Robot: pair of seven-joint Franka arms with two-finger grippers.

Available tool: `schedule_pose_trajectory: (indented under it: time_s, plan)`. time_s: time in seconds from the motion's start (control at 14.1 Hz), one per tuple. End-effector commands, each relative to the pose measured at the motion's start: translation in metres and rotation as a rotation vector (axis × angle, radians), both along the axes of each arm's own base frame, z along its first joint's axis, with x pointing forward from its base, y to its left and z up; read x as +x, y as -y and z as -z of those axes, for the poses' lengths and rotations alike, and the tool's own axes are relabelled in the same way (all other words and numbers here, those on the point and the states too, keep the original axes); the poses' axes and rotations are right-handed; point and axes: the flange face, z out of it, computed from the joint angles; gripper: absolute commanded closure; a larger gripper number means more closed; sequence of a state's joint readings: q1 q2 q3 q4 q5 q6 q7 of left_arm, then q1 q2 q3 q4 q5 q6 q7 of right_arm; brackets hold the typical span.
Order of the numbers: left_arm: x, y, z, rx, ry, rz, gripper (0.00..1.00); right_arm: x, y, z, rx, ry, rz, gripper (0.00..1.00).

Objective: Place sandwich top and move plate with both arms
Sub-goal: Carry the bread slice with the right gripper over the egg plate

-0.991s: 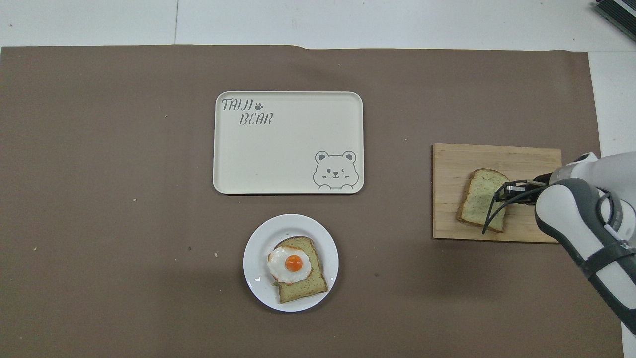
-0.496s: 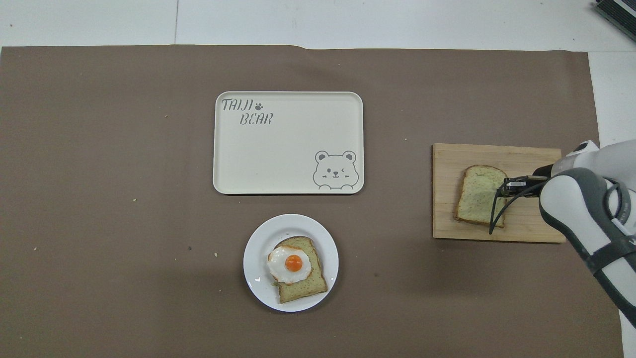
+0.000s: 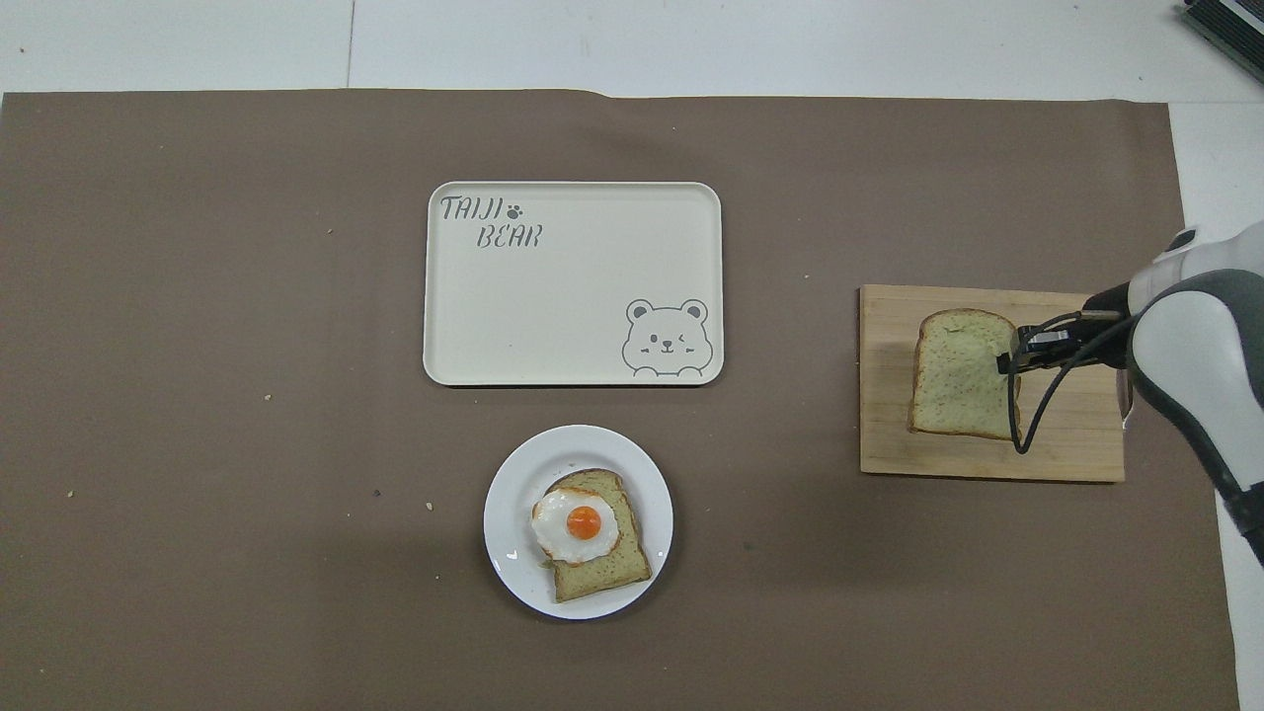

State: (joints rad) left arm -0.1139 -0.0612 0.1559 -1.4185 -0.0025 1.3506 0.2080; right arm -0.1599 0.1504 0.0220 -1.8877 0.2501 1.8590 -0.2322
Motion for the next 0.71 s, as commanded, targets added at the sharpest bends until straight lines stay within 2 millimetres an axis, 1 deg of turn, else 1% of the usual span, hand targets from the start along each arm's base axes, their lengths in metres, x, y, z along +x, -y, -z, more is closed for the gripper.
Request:
schedule_pose_trajectory:
  time_s: [0.0,0.28,0.42,0.5,0.64]
  plan:
    - [-0.006,-0.002,0.0,-0.004,0.01,0.006,0.0,0.003,-0.033,-0.018,0.031,-0.005,-0.081,1.0]
    - [-0.006,-0.002,0.0,-0.004,0.01,0.006,0.0,0.006,-0.09,-0.022,0.083,0.015,-0.142,1.0]
    - [-0.006,-0.002,0.0,-0.004,0.01,0.006,0.0,0.001,-0.131,-0.021,0.078,-0.003,-0.159,1.0]
    - [-0.006,-0.002,0.0,-0.004,0.01,0.006,0.0,-0.003,-0.157,-0.022,0.069,-0.002,-0.161,1.0]
    - [-0.006,-0.002,0.0,-0.004,0.008,0.006,0.0,-0.019,-0.214,-0.021,0.047,-0.004,-0.157,1.0]
